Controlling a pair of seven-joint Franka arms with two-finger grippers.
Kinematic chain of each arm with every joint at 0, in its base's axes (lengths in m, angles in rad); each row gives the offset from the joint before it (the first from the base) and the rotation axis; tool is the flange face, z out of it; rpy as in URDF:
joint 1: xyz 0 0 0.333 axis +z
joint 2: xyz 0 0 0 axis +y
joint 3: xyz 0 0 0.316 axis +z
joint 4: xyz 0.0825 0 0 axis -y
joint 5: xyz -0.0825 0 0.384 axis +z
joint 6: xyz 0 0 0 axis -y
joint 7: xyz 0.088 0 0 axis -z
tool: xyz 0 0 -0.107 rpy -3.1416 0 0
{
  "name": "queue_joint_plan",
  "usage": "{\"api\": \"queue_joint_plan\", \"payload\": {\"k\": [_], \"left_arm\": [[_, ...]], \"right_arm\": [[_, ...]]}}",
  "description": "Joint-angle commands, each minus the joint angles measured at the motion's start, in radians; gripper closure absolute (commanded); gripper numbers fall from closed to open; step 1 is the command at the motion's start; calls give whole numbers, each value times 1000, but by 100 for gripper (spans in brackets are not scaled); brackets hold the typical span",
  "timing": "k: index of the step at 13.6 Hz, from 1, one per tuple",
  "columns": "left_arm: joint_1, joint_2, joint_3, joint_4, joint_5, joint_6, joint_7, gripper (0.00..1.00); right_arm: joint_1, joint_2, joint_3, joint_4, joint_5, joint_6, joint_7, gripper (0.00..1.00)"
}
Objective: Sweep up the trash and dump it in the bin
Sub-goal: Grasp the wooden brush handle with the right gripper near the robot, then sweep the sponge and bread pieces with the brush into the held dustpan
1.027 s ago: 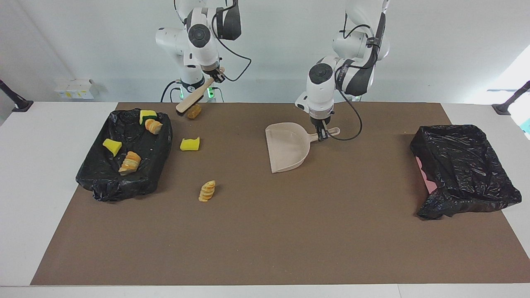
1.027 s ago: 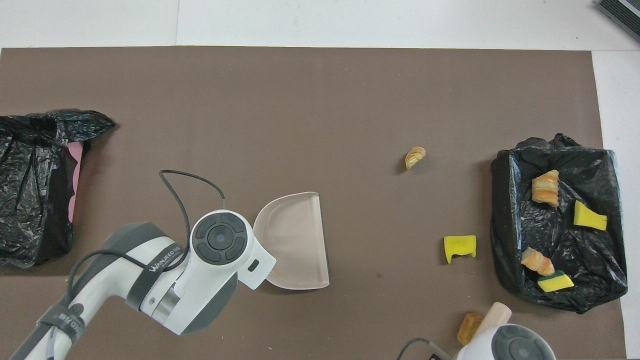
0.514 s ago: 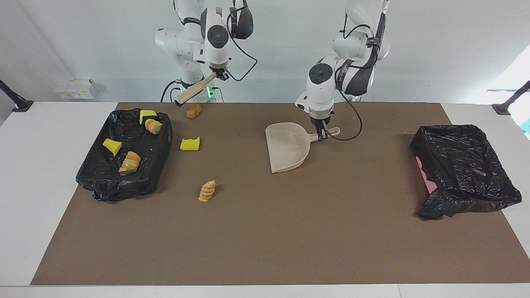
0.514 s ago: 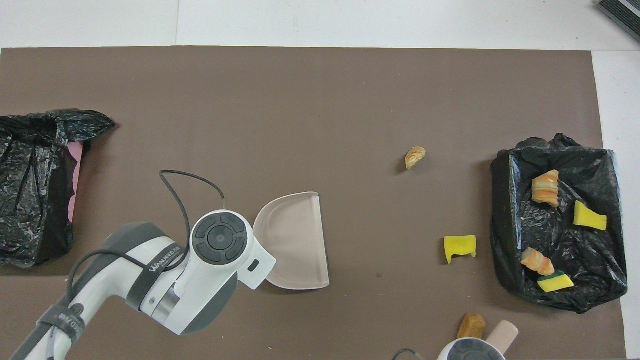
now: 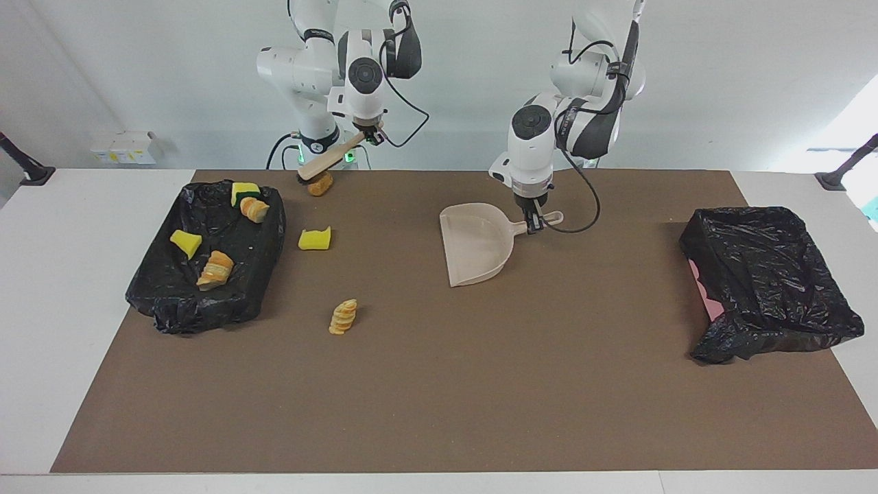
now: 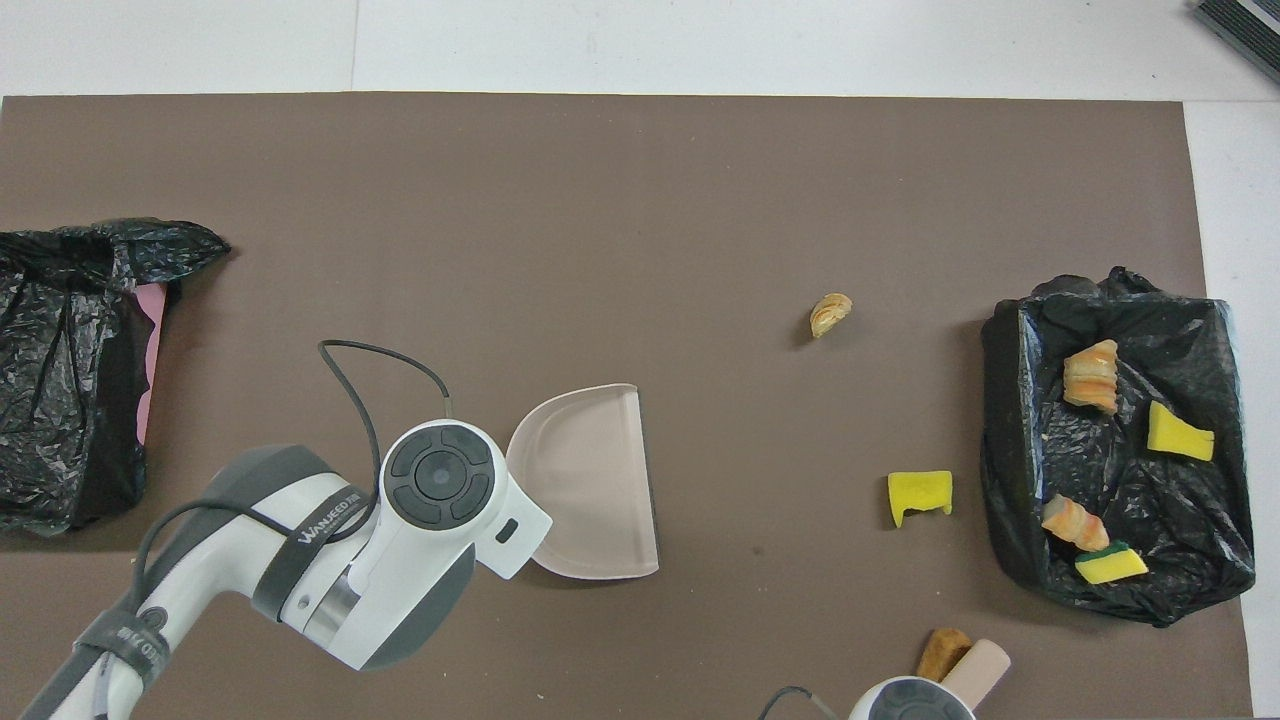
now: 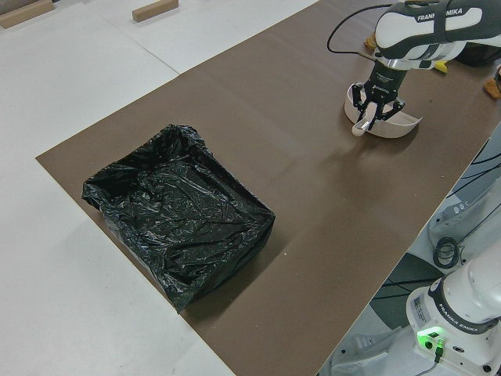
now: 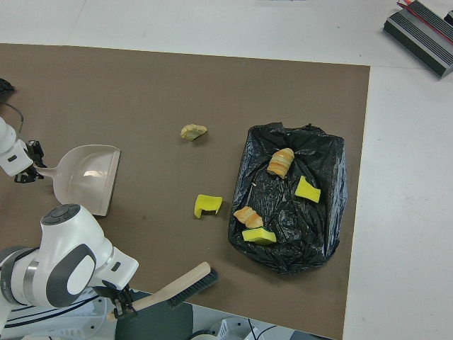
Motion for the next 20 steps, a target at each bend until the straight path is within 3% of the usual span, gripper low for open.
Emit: {"api": "queue_joint_plan", "payload": {"k": [1,6,11,15,20], "left_arm": [[-5,-30,8,-40,14,14,-13,100],[-5,-30,8,-40,14,14,-13,100],[-5,-30,8,-40,14,14,-15,100],[-5,-30,8,-40,14,14,-15,100],[-5,-28,8,-38,14,16,-15,100]], "right_arm": [[-12,-21,-4,-15,31,65,4,100],[-174,-7,5,-15,71,160,-175,100],[-303,111,25,33,116,279,-289,100],[-345,180,94,123,114,342,-309,100],[-394,185,138,153,114,382,-605,100]]}}
